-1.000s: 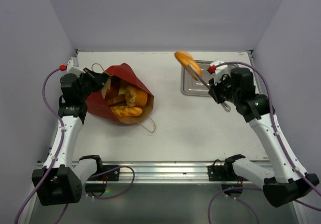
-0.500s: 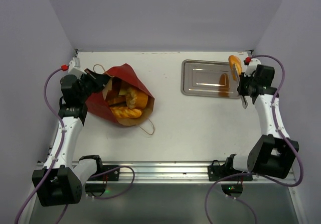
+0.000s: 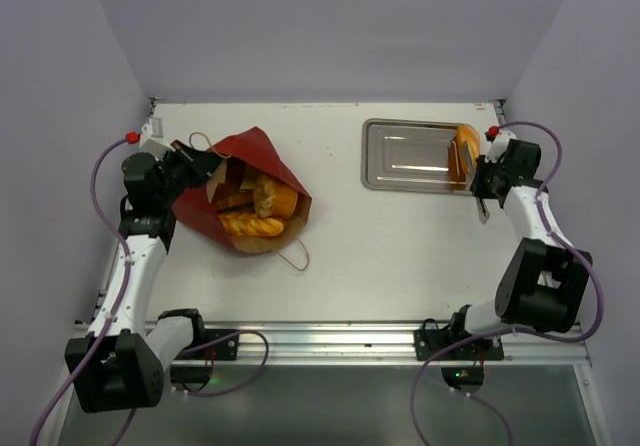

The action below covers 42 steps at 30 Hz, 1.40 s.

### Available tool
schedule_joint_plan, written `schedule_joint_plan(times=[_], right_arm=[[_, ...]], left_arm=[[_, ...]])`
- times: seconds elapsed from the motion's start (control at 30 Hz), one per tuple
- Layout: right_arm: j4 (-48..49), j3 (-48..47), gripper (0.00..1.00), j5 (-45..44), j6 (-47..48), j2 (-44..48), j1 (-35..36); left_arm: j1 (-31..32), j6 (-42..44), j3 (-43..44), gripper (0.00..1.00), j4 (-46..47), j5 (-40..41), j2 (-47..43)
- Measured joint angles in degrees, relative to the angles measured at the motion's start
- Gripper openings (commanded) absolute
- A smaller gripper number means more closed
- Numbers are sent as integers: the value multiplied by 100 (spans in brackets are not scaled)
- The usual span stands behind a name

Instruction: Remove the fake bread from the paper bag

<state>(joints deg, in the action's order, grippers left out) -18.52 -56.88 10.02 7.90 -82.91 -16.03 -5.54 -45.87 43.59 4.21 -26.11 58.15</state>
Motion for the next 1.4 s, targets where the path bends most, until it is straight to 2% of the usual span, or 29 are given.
schedule_joint_plan(times=[0.23, 0.43, 0.47, 0.6, 0.87, 1.4], right_arm=[[92, 236, 2, 15, 22, -42, 0], [92, 238, 20, 22, 92, -42, 0], [90, 238, 26, 22, 107, -42, 0], [79, 238, 36, 24, 129, -35, 0], [4, 249, 41, 142, 155, 50, 0], [-186, 267, 42, 472, 470, 800, 0]], left_arm=[[-2, 4, -39, 0, 52, -46, -48], [-2, 0, -125, 0, 103, -81, -74], [-2, 0, -129, 0, 111, -81, -76], [-2, 0, -131, 0, 133, -83, -81], [-2, 0, -131, 0, 131, -85, -101], [-2, 0, -131, 0, 125, -120, -151]])
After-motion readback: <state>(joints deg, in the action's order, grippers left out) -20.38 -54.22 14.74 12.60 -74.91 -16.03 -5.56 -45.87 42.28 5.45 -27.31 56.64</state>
